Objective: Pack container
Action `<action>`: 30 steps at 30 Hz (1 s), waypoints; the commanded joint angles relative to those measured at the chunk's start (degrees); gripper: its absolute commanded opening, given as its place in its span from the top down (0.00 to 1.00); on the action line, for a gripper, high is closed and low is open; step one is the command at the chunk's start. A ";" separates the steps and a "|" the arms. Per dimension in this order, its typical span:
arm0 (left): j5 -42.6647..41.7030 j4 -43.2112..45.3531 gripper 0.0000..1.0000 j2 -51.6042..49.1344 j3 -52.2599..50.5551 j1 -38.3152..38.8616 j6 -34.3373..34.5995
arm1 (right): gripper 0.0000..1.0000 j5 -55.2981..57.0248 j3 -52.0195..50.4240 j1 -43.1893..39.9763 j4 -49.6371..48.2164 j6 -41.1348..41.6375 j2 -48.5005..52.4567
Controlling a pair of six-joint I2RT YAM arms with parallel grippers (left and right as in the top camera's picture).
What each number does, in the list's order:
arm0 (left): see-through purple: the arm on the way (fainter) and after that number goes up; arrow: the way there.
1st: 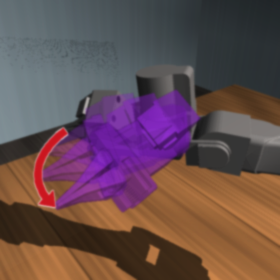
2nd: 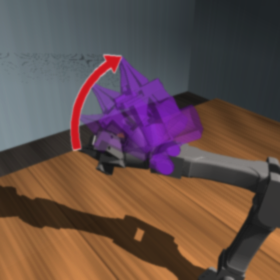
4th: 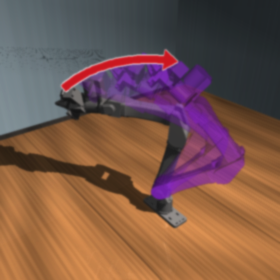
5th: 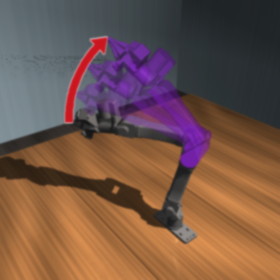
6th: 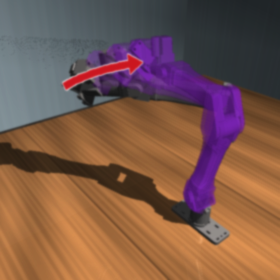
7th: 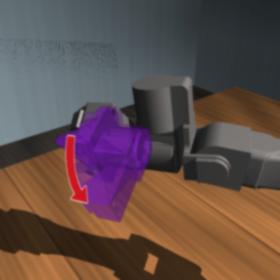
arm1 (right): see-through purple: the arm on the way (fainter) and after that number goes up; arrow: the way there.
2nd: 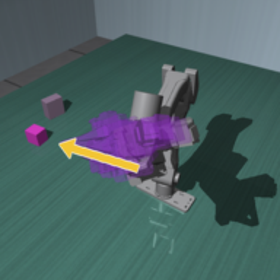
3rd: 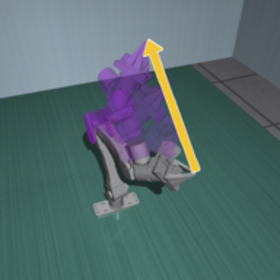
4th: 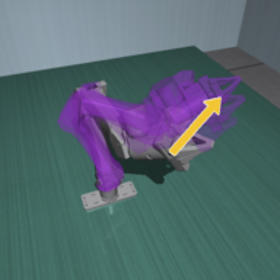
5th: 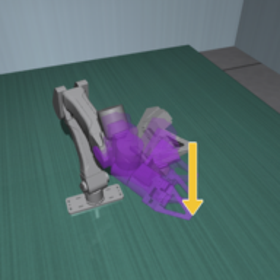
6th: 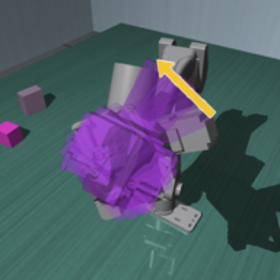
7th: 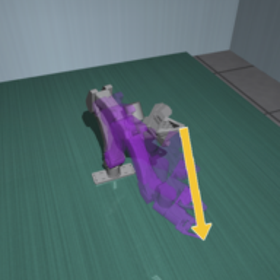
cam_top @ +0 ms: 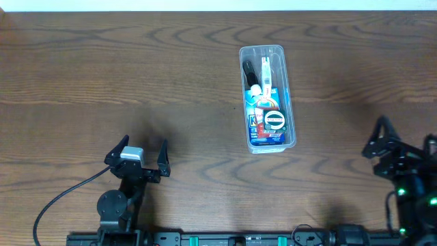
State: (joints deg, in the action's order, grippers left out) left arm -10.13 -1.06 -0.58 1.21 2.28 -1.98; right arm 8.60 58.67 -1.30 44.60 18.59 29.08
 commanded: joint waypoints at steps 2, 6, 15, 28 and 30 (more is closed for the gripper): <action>-0.83 -1.92 0.02 0.35 -0.98 -0.33 -0.79 | 0.01 -7.28 -12.92 0.74 -8.76 -5.11 -6.47; -0.83 -1.92 0.02 0.35 -0.98 -0.33 -0.79 | 0.01 -11.82 -25.24 0.74 -19.26 -8.57 -12.66; -0.83 -1.92 0.02 0.35 -0.98 -0.33 -0.79 | 0.01 -20.24 -44.54 0.96 -35.76 -12.35 -22.16; -0.83 -1.92 0.02 0.35 -0.98 -0.33 -0.79 | 0.01 -11.58 -53.31 1.01 -36.89 -1.70 -28.81; -0.83 -1.92 0.02 0.35 -0.98 -0.33 -0.79 | 0.01 -11.37 -53.94 1.14 -36.94 -1.68 -28.81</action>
State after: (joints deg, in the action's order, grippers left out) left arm -10.13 -1.08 -0.58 1.23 2.28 -1.98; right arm -4.16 5.91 -1.30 7.81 15.35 0.82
